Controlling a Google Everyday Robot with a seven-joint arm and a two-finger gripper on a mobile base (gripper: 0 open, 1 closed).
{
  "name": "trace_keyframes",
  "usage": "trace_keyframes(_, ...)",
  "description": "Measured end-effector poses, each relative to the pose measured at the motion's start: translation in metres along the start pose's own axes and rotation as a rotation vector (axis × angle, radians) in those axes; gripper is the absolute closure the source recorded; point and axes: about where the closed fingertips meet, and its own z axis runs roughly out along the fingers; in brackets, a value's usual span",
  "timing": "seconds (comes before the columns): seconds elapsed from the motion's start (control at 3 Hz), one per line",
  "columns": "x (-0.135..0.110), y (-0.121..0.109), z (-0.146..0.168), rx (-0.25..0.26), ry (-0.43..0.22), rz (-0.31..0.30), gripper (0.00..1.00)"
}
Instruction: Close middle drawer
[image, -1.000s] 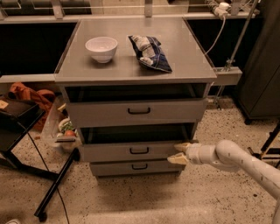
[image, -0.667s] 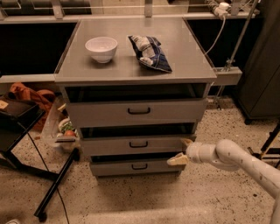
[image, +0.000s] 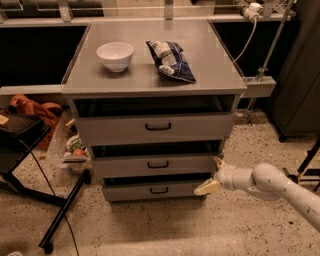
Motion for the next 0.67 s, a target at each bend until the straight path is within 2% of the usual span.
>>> trace_keyframes(0.67,-0.018,0.031,-0.053,-0.054,0.036,-0.032,0.0)
